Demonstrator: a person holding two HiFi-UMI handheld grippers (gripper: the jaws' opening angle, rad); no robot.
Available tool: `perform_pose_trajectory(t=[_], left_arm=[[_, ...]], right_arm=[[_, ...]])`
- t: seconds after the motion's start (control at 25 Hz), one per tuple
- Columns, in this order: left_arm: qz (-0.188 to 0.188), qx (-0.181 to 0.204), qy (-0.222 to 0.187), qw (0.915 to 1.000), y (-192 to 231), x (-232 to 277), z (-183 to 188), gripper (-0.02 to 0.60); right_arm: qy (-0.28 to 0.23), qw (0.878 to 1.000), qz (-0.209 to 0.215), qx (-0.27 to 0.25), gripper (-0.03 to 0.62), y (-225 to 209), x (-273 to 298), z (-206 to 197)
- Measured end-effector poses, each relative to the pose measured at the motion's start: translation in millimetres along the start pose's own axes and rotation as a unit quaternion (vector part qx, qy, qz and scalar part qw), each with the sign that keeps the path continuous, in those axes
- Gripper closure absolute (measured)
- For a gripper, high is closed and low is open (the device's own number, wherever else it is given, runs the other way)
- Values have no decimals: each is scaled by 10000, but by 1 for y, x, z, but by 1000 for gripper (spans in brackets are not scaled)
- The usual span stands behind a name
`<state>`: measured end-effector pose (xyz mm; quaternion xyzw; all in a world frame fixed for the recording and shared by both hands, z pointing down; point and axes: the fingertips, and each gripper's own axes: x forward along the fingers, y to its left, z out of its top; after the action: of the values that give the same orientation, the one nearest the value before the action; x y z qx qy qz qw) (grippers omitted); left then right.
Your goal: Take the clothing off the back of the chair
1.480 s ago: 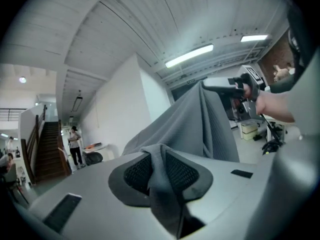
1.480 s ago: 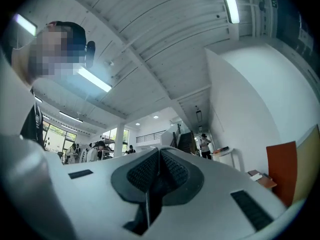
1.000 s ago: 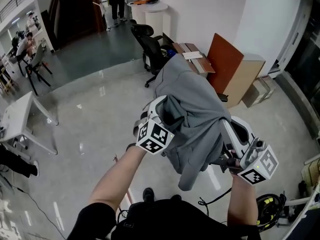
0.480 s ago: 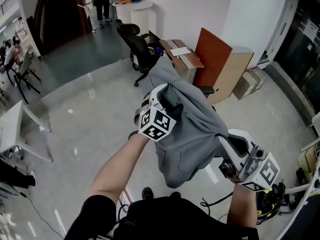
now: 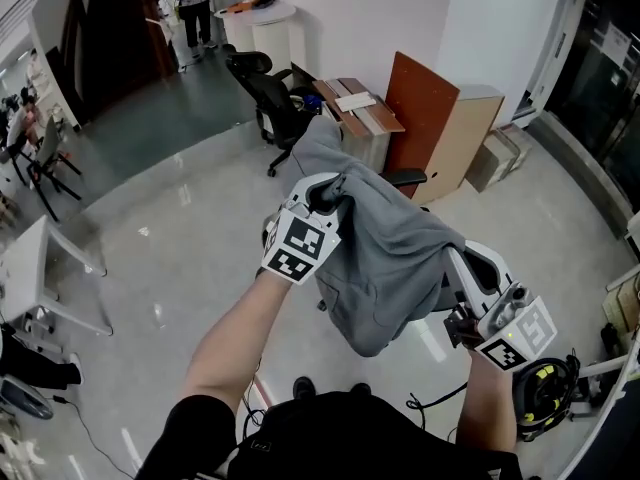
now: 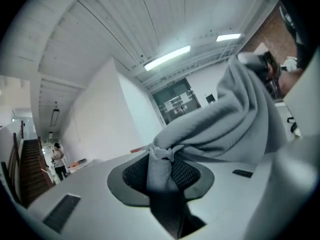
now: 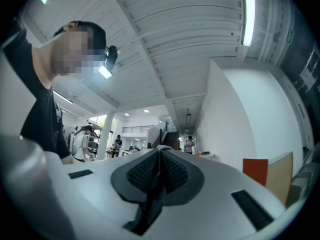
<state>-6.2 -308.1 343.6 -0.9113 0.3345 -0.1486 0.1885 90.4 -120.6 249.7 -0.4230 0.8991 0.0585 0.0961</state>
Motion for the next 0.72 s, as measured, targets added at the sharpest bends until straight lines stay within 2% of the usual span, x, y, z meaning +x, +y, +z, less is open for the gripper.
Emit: perform_pose_trajectory(t=[0.08, 0.2, 0.24, 0.28, 0.4, 0.48, 0.6, 0.72], left_arm=[[119, -190, -353, 9991, 10, -13, 21, 482], [270, -362, -774, 9960, 25, -32, 51, 483], [296, -392, -886, 9949, 28, -38, 60, 485], [309, -403, -985, 9938, 31, -43, 69, 485], [291, -377, -1263, 9908, 30, -59, 91, 486], [245, -386, -1488, 9878, 26, -69, 107, 486], [119, -482, -1898, 9806, 18, -86, 137, 486], [-57, -661, -2090, 9757, 11, -96, 158, 486]], right_arm=[[285, 9989, -364, -30, 572, -17, 2, -17], [620, 9962, -617, 35, 571, -32, 7, -43], [730, 9953, -637, 62, 551, -34, 11, -53], [858, 9943, -628, 89, 475, -34, 15, -62], [1302, 9904, -428, 151, 330, -26, 29, -96], [1557, 9873, -270, 137, 261, -17, 37, -115], [1844, 9828, -27, 114, 215, 2, 47, -138], [1994, 9791, 374, 150, 209, 26, 57, -152]])
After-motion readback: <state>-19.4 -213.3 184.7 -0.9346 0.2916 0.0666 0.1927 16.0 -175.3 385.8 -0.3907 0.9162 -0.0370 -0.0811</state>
